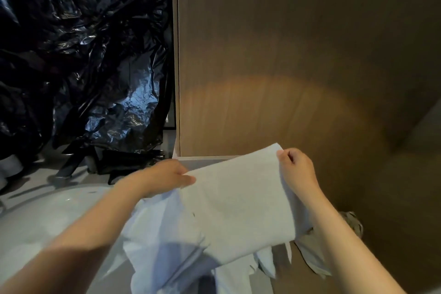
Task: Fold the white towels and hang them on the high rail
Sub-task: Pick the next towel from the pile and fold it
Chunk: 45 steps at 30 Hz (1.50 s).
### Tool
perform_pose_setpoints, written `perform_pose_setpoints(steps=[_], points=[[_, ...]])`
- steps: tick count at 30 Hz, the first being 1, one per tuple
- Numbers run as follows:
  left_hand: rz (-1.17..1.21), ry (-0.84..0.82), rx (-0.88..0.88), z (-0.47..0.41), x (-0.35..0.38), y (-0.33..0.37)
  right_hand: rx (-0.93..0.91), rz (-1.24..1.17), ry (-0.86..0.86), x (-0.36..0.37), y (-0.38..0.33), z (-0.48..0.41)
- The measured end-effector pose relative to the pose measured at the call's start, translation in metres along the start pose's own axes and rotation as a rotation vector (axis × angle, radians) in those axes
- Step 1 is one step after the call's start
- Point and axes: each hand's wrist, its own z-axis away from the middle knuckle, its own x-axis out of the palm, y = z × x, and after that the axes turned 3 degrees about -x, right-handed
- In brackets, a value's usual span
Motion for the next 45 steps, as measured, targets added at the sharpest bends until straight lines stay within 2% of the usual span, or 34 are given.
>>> perform_pose_setpoints(steps=[2,6,12,15,19,21,23,25,27,32,34,39,42,45], points=[[-0.084,-0.01,0.005,-0.019,0.033,-0.015,0.112,0.026,-0.034,0.016,0.032,0.014],[-0.049,0.108,0.053,-0.033,0.071,-0.033,0.21,0.078,-0.028,0.022,0.072,0.028],[0.071,0.206,0.045,-0.033,0.074,-0.037,0.221,0.115,-0.057,0.026,0.071,0.029],[0.174,0.297,0.029,-0.018,0.077,-0.035,0.113,0.193,-0.106,0.036,0.059,0.038],[0.303,0.591,-0.001,0.018,0.087,-0.042,-0.037,0.107,-0.288,0.056,0.033,0.055],[0.335,0.691,-0.057,0.042,0.095,-0.056,0.003,0.005,-0.414,0.067,0.026,0.071],[0.426,0.745,-0.2,0.069,0.105,-0.076,0.07,-0.054,-0.516,0.079,0.024,0.089],[0.505,0.729,-0.343,0.09,0.117,-0.096,0.098,-0.069,-0.576,0.09,0.025,0.103],[0.502,0.672,-0.413,0.106,0.132,-0.111,0.098,-0.048,-0.629,0.1,0.026,0.111],[0.554,0.534,-0.468,0.123,0.165,-0.119,0.092,0.04,-0.661,0.117,0.028,0.12],[0.619,0.421,-0.453,0.122,0.172,-0.117,0.09,0.046,-0.67,0.12,0.033,0.122],[1.304,0.184,-0.478,0.124,0.182,-0.113,0.068,0.009,-0.59,0.118,0.038,0.131],[1.518,0.125,-0.522,0.124,0.184,-0.116,0.066,-0.1,-0.596,0.116,0.032,0.134],[1.667,0.009,-0.47,0.124,0.186,-0.119,0.043,-0.129,-0.561,0.115,0.025,0.133]])
